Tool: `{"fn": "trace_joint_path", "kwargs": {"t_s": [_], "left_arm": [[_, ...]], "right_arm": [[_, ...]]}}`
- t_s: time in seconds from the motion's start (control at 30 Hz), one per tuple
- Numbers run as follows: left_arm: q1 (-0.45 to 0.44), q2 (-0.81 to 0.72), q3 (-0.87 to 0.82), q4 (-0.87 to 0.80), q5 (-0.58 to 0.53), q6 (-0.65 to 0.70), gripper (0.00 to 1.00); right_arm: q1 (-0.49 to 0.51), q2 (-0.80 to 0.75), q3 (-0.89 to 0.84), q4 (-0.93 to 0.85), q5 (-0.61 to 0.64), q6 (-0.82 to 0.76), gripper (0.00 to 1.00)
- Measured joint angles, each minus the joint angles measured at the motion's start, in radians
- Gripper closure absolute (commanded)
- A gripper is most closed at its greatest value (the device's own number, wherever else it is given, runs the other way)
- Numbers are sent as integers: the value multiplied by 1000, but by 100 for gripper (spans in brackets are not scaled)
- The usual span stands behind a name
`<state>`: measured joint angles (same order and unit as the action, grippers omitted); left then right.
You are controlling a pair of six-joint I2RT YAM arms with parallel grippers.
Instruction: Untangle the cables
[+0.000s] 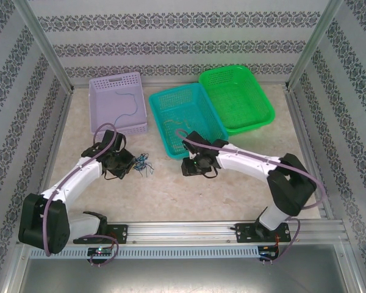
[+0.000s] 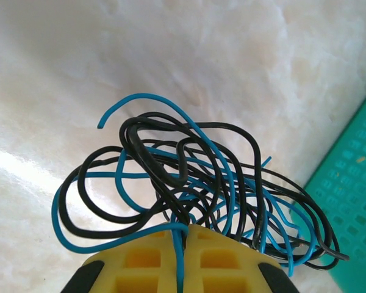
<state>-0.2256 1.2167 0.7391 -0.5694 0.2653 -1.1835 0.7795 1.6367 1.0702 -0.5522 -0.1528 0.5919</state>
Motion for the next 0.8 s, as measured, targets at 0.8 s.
{"fn": "trace_joint_path", "kwargs": {"t_s": [0.8], "left_arm": [[-137, 152, 149, 77, 136, 269, 100]], "right_arm": [[-89, -45, 159, 61, -277, -103, 48]]}}
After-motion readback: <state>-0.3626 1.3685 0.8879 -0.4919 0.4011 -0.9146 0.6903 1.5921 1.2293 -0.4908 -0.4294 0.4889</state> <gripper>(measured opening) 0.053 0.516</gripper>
